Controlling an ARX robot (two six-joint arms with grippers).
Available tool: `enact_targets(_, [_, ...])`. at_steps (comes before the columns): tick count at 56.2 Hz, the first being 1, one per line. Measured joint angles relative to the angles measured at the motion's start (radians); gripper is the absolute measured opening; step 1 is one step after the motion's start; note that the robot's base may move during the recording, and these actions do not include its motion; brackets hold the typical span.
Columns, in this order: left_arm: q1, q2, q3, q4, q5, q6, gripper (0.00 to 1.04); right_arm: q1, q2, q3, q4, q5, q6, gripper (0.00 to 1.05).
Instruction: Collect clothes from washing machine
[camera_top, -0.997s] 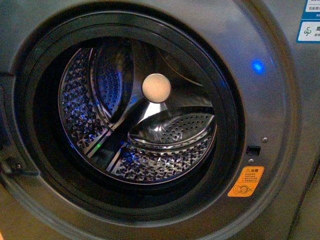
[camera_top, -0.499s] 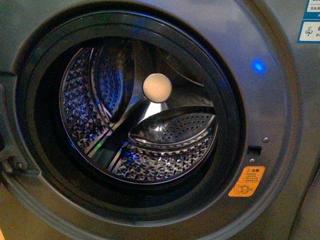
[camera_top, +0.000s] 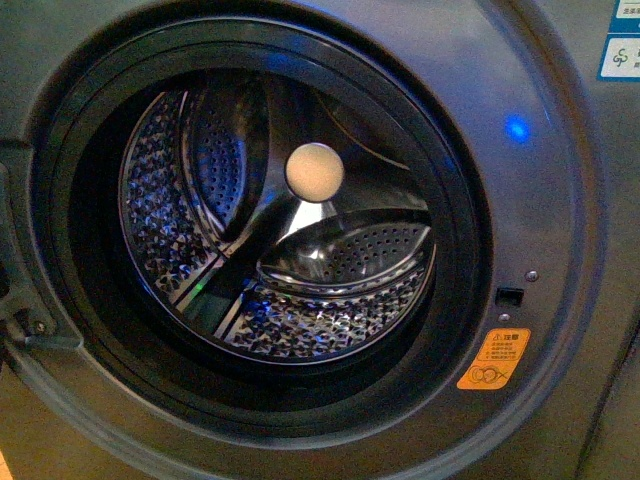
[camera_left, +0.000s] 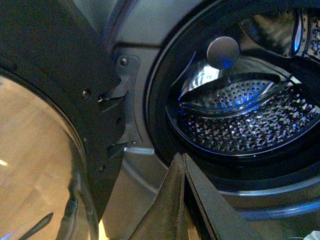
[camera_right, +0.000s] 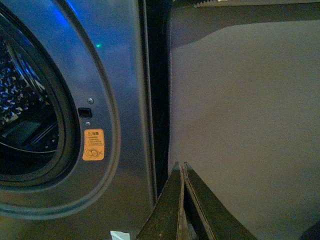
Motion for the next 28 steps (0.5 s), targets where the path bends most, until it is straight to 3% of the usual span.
enact_targets(28, [0.000,-0.137,-0.103,-0.023,0.000,0.000,0.04,0.000,0.000,0.000,0.000,0.000,0.000,0.02])
